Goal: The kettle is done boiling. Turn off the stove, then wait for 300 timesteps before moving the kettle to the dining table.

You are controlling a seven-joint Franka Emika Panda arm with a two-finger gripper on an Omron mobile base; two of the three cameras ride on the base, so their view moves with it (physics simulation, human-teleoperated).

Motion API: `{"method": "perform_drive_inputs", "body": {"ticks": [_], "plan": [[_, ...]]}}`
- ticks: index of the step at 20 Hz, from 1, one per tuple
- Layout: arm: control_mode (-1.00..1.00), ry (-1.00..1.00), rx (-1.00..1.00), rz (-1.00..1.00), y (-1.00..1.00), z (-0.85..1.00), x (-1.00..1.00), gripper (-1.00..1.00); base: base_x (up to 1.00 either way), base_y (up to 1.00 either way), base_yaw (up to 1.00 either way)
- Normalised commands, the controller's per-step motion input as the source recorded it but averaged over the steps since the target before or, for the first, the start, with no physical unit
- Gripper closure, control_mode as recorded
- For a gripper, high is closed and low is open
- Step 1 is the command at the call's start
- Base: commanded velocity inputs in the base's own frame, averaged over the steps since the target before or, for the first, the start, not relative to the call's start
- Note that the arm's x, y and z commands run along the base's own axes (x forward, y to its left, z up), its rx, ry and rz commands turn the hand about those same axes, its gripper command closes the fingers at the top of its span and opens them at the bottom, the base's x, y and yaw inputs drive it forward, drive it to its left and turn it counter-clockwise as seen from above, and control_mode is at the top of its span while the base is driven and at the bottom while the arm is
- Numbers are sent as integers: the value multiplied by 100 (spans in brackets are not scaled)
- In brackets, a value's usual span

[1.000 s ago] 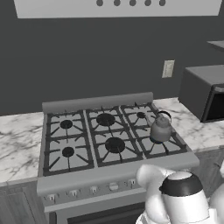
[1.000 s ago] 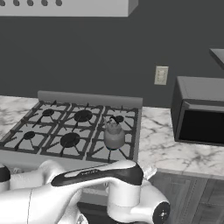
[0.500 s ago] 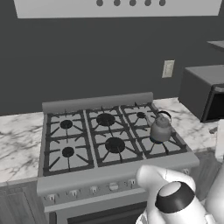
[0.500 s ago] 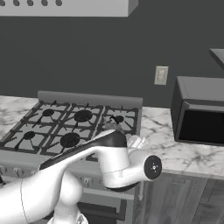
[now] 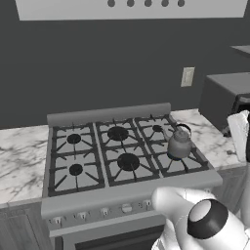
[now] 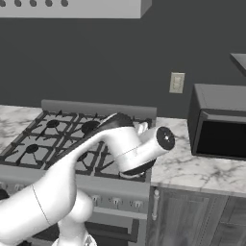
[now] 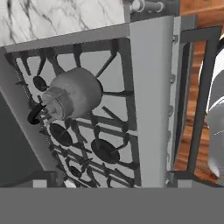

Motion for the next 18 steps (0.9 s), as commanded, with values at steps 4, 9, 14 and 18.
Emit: {"method": "perform_drive_inputs", "body": {"ticks": [4, 9, 14, 18], "plan": [[-100, 0, -27, 33, 22, 23, 31, -100, 0, 0, 0], [-100, 0, -28, 35, 17, 19, 20, -100, 0, 0, 0], [-100, -2, -26, 38, 14, 3, 15, -100, 0, 0, 0], [-100, -6, -23, 41, 12, 0, 8, -100, 0, 0, 0]]}}
